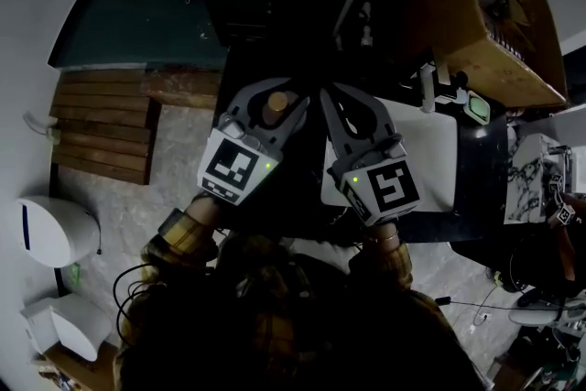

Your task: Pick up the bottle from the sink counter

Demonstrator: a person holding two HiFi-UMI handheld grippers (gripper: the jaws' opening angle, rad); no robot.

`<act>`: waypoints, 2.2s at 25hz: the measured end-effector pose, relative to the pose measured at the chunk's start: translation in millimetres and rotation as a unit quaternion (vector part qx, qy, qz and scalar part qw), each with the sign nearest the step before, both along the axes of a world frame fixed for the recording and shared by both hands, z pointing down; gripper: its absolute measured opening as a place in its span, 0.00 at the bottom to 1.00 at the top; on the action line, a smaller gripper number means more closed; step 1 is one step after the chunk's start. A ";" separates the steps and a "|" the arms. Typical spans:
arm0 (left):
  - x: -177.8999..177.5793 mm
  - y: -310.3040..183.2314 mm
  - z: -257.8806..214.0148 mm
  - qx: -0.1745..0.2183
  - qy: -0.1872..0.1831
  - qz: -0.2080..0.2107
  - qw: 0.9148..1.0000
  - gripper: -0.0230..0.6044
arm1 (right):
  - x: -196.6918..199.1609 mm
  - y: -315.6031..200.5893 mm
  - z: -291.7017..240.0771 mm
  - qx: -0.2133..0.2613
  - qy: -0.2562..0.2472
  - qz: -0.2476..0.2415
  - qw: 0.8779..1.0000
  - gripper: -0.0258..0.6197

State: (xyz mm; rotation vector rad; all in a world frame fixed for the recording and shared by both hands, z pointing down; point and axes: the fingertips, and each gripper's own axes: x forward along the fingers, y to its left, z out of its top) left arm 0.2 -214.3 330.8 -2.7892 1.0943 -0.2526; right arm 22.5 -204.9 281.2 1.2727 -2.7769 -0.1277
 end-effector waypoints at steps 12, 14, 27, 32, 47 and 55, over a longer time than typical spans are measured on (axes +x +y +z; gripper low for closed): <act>16.8 39.5 -42.5 0.020 0.008 0.042 0.999 0.22 | 18.5 24.1 -17.4 0.005 -0.026 0.009 1.000 0.07; 20.2 43.6 -45.0 0.020 0.008 0.047 0.999 0.22 | 20.8 27.8 -21.0 0.008 -0.028 0.008 1.000 0.07; 17.9 59.9 -58.8 0.020 0.020 0.055 0.998 0.22 | 21.5 41.5 -38.3 0.031 -0.015 -0.001 0.999 0.07; 12.8 60.3 -62.7 0.006 0.042 0.040 0.998 0.22 | 18.1 43.9 -36.6 0.031 -0.013 -0.005 0.999 0.07; 14.9 62.9 -63.1 0.004 0.040 0.053 0.998 0.22 | 14.0 43.1 -36.3 0.031 -0.005 -0.013 0.999 0.07; 15.3 62.4 -63.5 0.008 0.040 0.055 0.998 0.22 | 14.9 43.7 -31.8 0.028 0.006 -0.012 1.000 0.07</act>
